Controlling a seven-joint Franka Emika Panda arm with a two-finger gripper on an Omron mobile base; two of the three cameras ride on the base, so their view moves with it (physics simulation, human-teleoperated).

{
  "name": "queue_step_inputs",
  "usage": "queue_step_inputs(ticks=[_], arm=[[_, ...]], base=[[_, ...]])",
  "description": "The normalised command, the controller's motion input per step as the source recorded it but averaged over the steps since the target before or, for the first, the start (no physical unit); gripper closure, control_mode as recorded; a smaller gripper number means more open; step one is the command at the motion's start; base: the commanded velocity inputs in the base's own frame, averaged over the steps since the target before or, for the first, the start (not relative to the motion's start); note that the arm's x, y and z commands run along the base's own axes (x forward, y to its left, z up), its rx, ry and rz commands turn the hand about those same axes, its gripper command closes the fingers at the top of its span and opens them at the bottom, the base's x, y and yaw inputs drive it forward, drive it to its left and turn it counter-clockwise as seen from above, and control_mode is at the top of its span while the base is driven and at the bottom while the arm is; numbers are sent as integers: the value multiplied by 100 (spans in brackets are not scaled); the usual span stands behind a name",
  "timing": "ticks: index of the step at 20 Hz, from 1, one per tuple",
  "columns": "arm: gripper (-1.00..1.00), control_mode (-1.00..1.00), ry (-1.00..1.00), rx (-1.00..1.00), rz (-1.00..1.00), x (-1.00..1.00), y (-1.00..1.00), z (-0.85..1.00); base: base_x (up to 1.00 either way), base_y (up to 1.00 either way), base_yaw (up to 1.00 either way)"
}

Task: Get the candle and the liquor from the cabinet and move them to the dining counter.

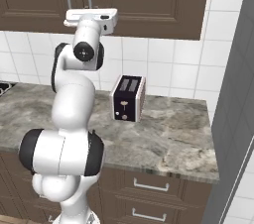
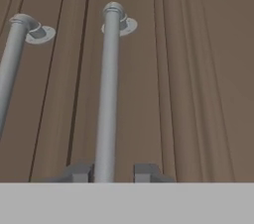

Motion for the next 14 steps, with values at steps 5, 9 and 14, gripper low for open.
queue_step_inputs(ticks=[5, 9, 14], arm=[[100, -100, 0, 0, 0, -5, 0, 9], [100, -100, 0, 0, 0, -15, -3, 10], [100, -100, 0, 0, -2, -43, -28, 24]], base=[[0, 0, 0], [0, 0, 0], [0, 0, 0]])
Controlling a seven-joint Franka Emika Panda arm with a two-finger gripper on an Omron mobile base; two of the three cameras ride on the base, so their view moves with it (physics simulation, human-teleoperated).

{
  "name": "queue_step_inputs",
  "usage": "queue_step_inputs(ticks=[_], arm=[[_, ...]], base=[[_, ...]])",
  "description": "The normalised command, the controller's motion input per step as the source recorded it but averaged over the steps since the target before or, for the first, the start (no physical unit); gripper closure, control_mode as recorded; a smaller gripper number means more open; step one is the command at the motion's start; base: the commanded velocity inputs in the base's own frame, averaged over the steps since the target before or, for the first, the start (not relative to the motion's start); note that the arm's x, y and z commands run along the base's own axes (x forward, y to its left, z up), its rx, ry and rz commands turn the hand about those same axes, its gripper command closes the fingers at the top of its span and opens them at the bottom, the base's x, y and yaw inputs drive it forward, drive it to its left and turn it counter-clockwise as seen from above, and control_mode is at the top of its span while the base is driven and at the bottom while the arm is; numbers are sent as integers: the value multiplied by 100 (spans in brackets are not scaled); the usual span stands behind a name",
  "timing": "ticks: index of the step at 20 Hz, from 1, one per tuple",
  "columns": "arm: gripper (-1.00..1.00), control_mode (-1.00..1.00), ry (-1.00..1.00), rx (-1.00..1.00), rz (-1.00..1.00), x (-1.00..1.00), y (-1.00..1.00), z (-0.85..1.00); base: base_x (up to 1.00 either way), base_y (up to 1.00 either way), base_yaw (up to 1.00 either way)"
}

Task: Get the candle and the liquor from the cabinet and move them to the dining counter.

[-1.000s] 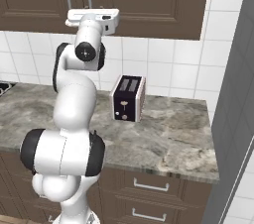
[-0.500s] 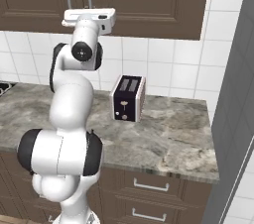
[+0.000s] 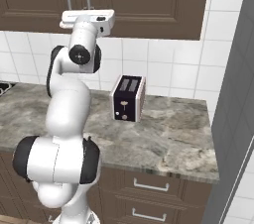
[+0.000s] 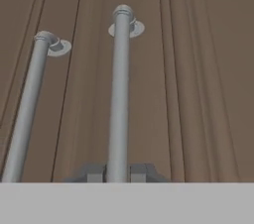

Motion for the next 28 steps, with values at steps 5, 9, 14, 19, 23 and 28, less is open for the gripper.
queue_step_inputs(ticks=[5, 9, 14, 19, 23, 28], arm=[[100, -100, 3, 0, -7, -68, -50, 30], [100, -100, 9, 0, -13, -80, -60, 31], [100, -100, 12, 0, -16, -90, -65, 31], [100, -100, 13, 0, -18, -98, -69, 29], [100, -100, 15, 0, -18, -92, -67, 26], [100, -100, 13, 0, -16, -84, -69, 20]], base=[[0, 0, 0], [0, 0, 0], [0, 0, 0], [0, 0, 0], [0, 0, 0], [0, 0, 0]])
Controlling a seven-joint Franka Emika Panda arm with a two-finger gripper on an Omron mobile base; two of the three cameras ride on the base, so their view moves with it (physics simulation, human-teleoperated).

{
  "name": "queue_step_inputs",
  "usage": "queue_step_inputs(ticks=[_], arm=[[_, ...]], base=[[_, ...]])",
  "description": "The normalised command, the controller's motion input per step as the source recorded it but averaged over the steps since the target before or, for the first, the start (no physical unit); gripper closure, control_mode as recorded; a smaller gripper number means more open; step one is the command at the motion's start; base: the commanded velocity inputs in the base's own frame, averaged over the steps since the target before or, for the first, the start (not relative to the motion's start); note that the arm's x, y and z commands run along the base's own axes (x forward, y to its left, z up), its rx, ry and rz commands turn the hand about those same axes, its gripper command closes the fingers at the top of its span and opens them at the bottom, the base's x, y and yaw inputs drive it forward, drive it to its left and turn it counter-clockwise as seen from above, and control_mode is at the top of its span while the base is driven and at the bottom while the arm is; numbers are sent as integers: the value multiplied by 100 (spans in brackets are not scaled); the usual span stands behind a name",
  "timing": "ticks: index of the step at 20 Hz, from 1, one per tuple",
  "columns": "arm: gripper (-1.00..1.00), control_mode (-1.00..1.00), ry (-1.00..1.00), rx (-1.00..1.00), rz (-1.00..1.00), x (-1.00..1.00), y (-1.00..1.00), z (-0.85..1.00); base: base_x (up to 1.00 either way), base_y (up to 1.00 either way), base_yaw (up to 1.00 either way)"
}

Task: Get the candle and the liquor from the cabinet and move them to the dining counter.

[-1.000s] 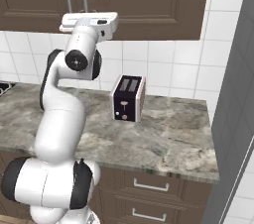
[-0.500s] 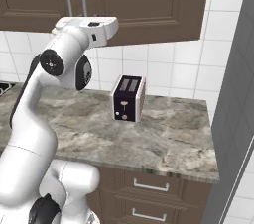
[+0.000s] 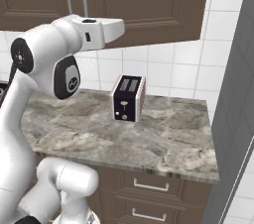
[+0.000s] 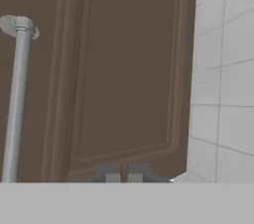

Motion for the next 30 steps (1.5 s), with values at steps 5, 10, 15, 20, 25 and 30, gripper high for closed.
queue_step_inputs(ticks=[5, 10, 15, 20, 25, 30], arm=[[100, -100, 9, 0, -11, -71, -56, 11], [100, -100, 1, 0, 0, -18, 52, 1], [100, -100, 0, 0, 5, 29, 100, -1], [100, -100, 0, 2, 6, 81, 77, -15], [100, -100, -3, 1, -3, 97, 42, -13], [-100, -100, -5, 0, -26, 62, 65, -5]], base=[[0, 0, 0], [0, 0, 0], [0, 0, 0], [0, 0, 0], [0, 0, 0], [0, 0, 0]])
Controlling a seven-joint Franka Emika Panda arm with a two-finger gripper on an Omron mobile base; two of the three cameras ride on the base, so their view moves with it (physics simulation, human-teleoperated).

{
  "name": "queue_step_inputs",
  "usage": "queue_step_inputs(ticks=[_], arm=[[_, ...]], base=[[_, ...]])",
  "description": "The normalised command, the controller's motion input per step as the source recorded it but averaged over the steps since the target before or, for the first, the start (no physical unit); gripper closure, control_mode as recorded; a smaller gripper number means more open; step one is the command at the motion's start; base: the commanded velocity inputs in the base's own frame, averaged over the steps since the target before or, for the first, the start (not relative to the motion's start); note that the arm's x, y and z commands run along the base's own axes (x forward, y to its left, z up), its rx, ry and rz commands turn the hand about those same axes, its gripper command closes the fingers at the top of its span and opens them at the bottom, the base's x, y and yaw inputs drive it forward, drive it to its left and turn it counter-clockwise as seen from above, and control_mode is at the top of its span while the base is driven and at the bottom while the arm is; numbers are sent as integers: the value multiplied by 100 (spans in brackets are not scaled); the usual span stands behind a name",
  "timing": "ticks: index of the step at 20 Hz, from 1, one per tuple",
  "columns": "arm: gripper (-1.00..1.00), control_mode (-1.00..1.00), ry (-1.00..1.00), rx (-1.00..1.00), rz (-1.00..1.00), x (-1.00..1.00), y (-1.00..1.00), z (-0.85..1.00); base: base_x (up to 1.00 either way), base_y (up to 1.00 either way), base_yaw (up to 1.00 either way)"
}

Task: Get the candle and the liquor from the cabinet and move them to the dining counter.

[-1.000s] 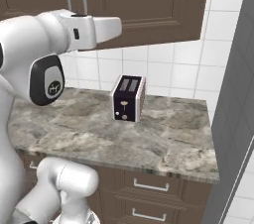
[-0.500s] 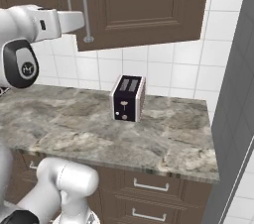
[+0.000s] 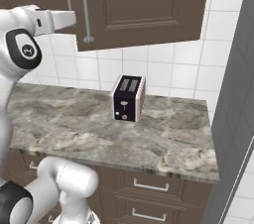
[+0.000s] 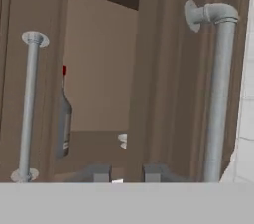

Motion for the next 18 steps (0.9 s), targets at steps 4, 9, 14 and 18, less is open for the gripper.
queue_step_inputs(ticks=[4, 9, 14, 18], arm=[[-100, -100, 0, 2, -25, 54, 30, 0], [-100, -100, 0, 6, -15, 65, 0, -7], [-100, -100, -7, 0, -20, 5, 0, -2], [-100, -100, -14, 0, -29, -36, 0, 0]], base=[[0, 0, 0], [0, 0, 0], [0, 0, 0], [0, 0, 0]])
